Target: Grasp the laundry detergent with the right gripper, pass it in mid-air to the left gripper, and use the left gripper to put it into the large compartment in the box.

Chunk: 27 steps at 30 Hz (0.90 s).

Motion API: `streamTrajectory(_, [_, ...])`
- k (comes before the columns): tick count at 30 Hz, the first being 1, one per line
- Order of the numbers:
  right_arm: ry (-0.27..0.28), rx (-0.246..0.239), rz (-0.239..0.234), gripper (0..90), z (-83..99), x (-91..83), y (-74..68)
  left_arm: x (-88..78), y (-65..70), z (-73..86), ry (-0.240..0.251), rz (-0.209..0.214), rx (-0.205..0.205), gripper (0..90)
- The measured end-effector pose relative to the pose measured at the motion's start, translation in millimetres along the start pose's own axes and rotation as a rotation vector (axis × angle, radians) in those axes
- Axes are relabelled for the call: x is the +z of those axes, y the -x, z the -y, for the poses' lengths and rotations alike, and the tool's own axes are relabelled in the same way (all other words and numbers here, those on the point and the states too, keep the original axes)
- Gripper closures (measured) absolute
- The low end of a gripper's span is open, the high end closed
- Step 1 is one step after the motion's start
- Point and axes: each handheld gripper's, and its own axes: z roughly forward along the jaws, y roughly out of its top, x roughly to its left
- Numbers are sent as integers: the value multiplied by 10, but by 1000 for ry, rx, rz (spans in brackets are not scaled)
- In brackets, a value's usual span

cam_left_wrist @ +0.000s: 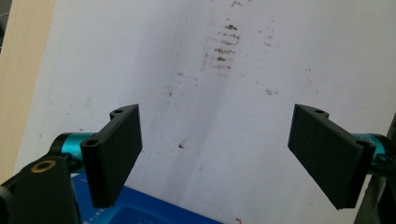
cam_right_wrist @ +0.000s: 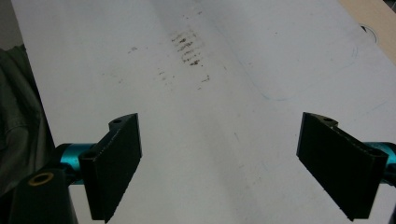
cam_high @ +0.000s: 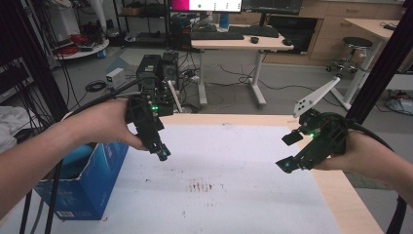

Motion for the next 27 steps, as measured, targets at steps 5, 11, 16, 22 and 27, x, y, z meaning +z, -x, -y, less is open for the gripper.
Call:
streamTrajectory(5, [-6,-11,-2,136,-20,19,-20,15,-4,18,6,3,2,178])
streamTrajectory(11, [-12,-15,-2,136,-29,39,-21,21,1,51,10,6,-9,178])
streamTrajectory(16, [-7,-17,-3,137,-42,29,-11,10,-15,69,7,4,-12,178])
streamTrajectory(22, [-7,-22,-6,136,-51,38,-9,-4,-25,81,9,1,-18,178])
streamTrajectory(27, [-13,-24,-5,136,-54,52,-8,-3,-23,86,10,1,-23,178])
